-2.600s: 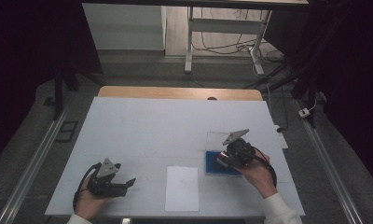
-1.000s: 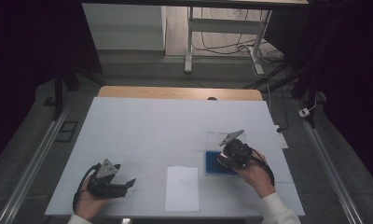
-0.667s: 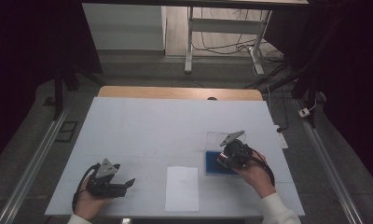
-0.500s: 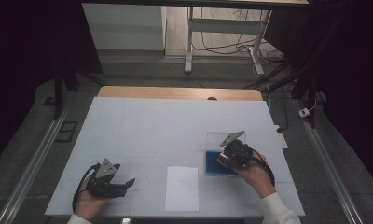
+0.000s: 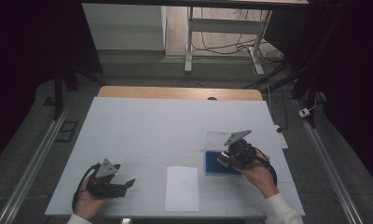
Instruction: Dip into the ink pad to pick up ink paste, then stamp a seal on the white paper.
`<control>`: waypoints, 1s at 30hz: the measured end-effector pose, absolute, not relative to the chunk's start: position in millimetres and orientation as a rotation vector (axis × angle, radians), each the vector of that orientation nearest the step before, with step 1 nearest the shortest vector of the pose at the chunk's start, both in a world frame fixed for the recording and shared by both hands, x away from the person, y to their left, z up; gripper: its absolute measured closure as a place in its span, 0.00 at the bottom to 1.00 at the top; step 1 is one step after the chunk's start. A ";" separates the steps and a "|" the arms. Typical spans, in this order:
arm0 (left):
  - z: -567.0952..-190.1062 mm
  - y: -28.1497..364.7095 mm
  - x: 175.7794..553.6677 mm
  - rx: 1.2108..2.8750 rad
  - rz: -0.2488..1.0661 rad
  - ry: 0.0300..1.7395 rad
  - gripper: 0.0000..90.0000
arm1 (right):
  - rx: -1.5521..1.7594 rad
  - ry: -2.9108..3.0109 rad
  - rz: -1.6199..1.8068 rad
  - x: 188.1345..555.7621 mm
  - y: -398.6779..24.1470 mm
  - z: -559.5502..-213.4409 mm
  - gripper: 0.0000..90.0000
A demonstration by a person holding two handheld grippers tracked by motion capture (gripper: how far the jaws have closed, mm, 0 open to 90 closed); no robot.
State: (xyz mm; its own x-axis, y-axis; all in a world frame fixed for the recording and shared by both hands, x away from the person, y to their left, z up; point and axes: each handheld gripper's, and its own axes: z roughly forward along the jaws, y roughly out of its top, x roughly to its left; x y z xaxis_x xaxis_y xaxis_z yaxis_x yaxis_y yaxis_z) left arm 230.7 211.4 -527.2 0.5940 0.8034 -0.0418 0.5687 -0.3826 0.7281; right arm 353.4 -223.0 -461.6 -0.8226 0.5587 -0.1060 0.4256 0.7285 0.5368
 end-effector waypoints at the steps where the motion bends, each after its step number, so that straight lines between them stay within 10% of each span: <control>1: -527.1 211.5 230.7 2.098 0.418 1.084 0.22 | 0.774 2.663 0.741 352.9 -223.8 -460.3 0.78; 30: -526.7 213.5 231.3 2.090 0.432 1.089 0.22 | 0.671 2.601 0.998 338.2 -221.8 -434.5 0.78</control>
